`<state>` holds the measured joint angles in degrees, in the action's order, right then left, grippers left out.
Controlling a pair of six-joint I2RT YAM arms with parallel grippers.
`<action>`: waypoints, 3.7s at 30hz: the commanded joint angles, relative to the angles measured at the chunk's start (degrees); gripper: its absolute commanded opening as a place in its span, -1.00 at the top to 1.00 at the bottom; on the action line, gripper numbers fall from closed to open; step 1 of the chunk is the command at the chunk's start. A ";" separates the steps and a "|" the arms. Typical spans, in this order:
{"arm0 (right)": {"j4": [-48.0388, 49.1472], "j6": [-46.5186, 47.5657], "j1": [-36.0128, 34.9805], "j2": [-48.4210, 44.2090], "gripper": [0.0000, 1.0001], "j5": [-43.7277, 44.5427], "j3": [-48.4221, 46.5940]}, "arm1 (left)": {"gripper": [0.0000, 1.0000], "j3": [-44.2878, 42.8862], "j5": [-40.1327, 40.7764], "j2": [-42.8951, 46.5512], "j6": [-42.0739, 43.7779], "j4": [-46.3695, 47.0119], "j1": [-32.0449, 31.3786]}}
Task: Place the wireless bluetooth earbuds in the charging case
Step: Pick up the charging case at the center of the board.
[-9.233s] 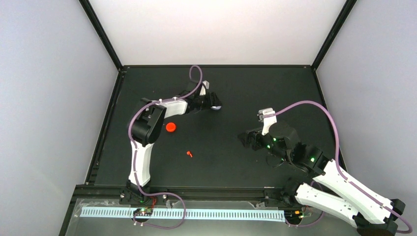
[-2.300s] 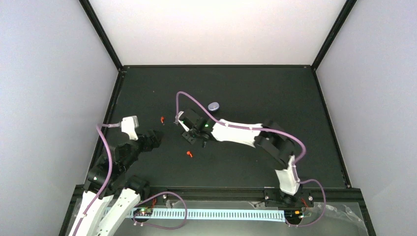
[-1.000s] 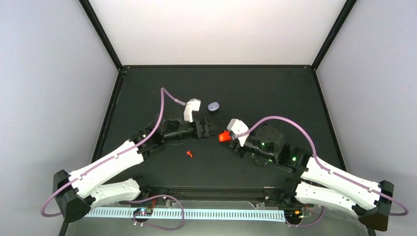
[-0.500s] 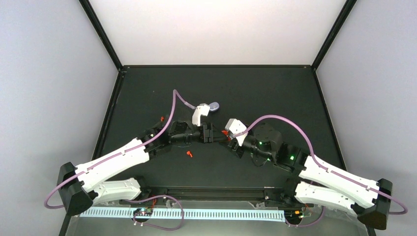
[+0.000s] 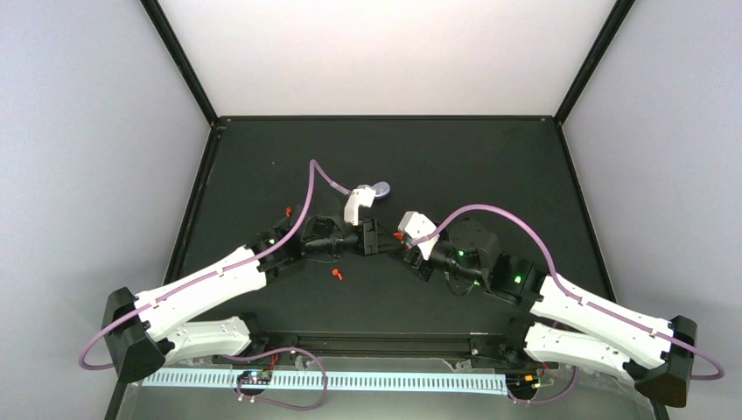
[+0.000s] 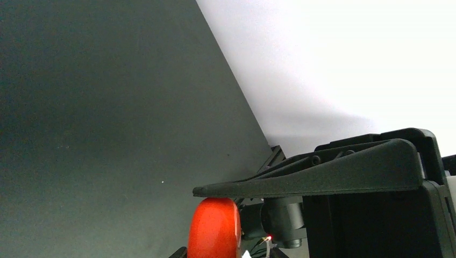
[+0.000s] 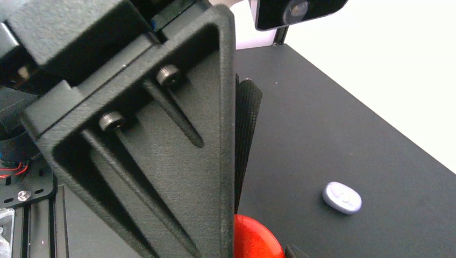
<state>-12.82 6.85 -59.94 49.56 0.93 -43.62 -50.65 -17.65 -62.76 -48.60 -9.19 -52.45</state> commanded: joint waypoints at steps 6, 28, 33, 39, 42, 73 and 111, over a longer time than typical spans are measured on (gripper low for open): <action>1.17 0.73 -0.26 -0.08 0.16 -0.18 -2.37 | 0.51 -1.59 -1.85 -0.11 -0.47 1.49 -0.73; -2.41 -12.63 -0.18 -1.77 -0.89 -7.65 -13.29 | 0.97 0.23 10.48 11.88 4.10 2.84 1.44; -2.25 -20.35 0.40 -2.37 -0.91 -10.79 -17.36 | 0.97 7.30 8.66 22.26 10.84 12.25 1.91; 1.12 -26.61 0.36 -1.69 -0.88 -21.25 -20.60 | 0.97 16.80 4.22 35.60 18.70 20.37 1.91; 1.95 -28.58 0.38 0.66 -0.82 -25.88 -22.76 | 0.97 19.13 0.25 39.46 21.30 23.02 1.91; -11.49 -20.78 -4.22 12.22 -0.11 -33.70 -32.94 | 0.97 12.44 -19.84 33.09 25.16 27.93 1.90; -6.57 -20.77 -5.09 8.58 0.59 -27.36 -29.26 | 0.47 12.11 -17.17 30.95 21.73 27.69 1.91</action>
<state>-22.09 -13.41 -64.66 60.16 -28.03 -73.78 -36.38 -35.40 -31.64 -26.30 17.61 -50.65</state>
